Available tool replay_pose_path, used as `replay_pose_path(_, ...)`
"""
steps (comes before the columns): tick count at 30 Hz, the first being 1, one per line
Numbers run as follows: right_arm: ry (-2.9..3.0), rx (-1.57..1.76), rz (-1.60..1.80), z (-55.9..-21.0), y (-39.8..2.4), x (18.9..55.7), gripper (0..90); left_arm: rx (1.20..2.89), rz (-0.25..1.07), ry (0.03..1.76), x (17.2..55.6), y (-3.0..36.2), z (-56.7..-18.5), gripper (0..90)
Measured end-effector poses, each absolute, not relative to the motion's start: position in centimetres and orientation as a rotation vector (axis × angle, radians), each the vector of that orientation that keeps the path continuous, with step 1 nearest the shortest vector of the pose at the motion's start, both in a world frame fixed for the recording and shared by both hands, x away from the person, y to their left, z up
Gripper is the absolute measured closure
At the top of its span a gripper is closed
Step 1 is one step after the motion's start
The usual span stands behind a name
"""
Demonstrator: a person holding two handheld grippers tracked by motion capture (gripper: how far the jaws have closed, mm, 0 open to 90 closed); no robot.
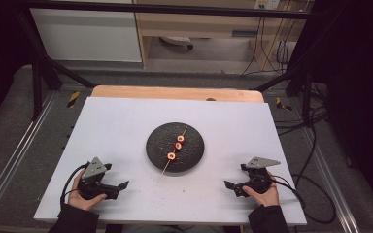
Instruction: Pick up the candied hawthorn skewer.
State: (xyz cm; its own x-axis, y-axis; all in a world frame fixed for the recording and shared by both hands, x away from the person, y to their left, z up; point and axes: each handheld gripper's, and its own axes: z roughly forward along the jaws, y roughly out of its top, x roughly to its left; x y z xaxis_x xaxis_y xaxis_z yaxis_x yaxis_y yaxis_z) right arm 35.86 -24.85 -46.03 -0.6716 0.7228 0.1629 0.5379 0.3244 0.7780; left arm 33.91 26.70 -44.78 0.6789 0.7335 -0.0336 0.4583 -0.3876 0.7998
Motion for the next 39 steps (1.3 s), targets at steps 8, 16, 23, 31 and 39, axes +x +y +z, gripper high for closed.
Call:
replay_pose_path(8, 2.373, 1.148, 1.273, -46.0, -24.9, 35.8, 1.1, 2.052, 0.415, 0.914, 33.9, 26.6, -44.7, 5.7)
replay_pose_path(16, 2.365, 1.151, 1.279, -45.9, -24.9, 35.8, 0.9, 2.057, 0.419, 0.915, 33.9, 26.1, -44.5, 5.8)
replay_pose_path(23, 2.363, 1.155, 1.281, -45.8, -24.9, 35.8, 0.9, 2.062, 0.417, 0.911, 33.9, 25.3, -44.3, 6.0)
replay_pose_path(31, 2.362, 1.161, 1.282, -45.8, -24.9, 35.8, 0.9, 2.069, 0.404, 0.914, 34.1, 24.2, -43.9, 6.0)
replay_pose_path(39, 2.363, 1.157, 1.282, -45.8, -24.9, 35.8, 0.9, 2.076, 0.408, 0.913, 34.5, 22.9, -43.3, 6.5)
